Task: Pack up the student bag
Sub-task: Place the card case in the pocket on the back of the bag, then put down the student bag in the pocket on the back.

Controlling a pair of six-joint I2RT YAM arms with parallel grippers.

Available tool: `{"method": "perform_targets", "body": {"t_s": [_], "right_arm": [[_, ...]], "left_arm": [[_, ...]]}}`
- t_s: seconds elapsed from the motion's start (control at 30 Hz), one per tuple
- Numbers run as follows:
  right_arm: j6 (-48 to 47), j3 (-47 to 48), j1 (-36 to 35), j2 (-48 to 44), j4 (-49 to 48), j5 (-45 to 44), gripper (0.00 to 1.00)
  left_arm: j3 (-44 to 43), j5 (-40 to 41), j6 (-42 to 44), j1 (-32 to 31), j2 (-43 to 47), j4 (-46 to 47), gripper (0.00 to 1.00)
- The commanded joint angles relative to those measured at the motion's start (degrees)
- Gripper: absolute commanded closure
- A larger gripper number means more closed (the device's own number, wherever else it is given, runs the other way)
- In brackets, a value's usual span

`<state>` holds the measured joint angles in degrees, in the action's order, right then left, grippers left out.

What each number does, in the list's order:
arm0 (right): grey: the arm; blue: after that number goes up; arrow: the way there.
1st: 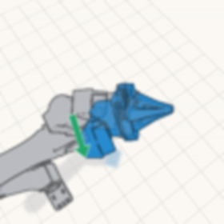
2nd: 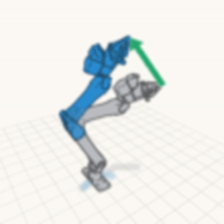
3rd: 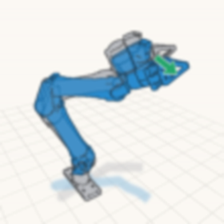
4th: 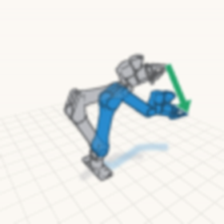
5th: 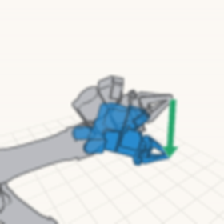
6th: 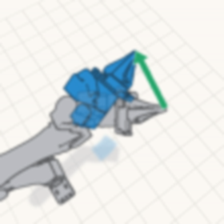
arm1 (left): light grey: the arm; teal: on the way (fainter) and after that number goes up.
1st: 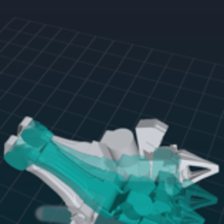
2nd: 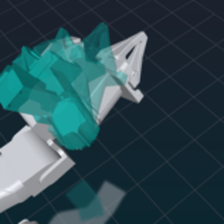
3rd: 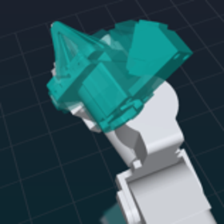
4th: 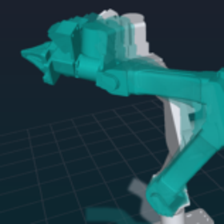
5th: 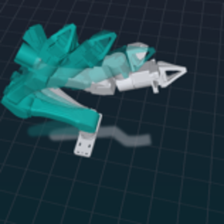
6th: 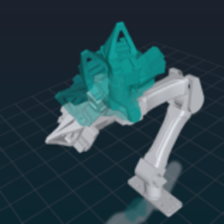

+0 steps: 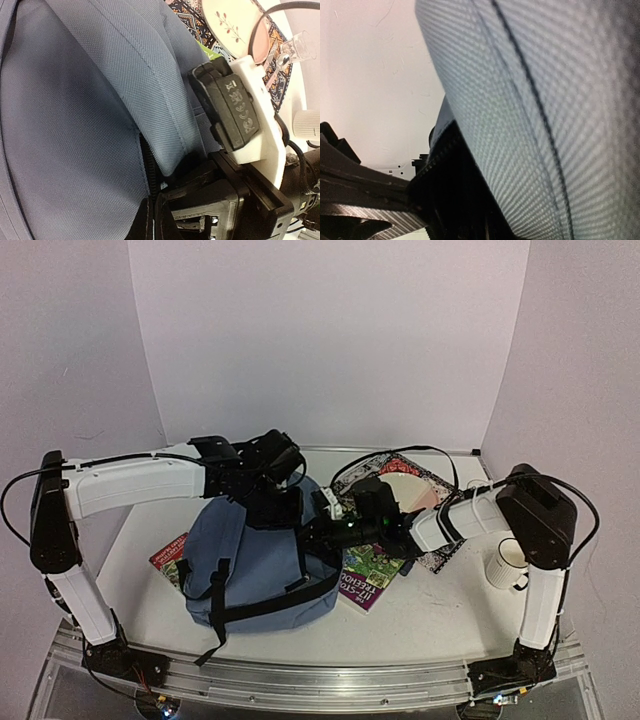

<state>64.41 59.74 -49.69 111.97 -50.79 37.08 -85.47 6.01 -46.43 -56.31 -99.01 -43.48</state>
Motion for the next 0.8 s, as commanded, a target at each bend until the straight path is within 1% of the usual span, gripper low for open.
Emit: {"method": "perform_targets", "body": {"t_s": [0.0, 0.03, 0.07, 0.23, 0.43, 0.57, 0.63, 0.77], "right_arm": [[-4.1, 5.5, -1.0, 1.7, -0.6, 2.6, 0.84], [-5.1, 6.3, -1.0, 1.6, 0.3, 2.4, 0.77], [-6.5, 6.8, -0.9, 1.2, 2.2, 1.7, 0.73], [-15.9, 6.7, -0.3, -3.8, 12.8, -2.4, 0.61], [-25.2, 5.0, 0.6, -10.3, 24.6, -7.7, 0.51], [-29.5, 4.4, 0.6, -13.1, 29.5, -10.5, 0.5], [-30.9, 3.8, 0.6, -14.3, 31.6, -11.7, 0.48], [-33.0, 1.8, 0.6, -16.9, 34.1, -13.9, 0.45]], "left_arm": [[-3.1, -3.9, 0.9, -1.2, 0.6, 8.0, 1.0], [-2.3, -2.8, 0.8, -1.2, 1.0, 7.9, 1.0], [-1.1, -1.6, 0.7, -1.1, 1.3, 7.9, 1.0], [3.8, 3.5, -0.1, 0.5, 2.8, 7.9, 1.0], [6.4, 6.1, 0.7, 0.9, 2.7, 8.2, 1.0], [6.6, 6.4, 3.1, 0.9, 2.4, 9.0, 0.99], [6.5, 5.8, 4.8, 0.9, 2.8, 9.1, 0.93], [7.8, 3.4, 8.1, 0.9, 5.5, 9.3, 0.72]]}}
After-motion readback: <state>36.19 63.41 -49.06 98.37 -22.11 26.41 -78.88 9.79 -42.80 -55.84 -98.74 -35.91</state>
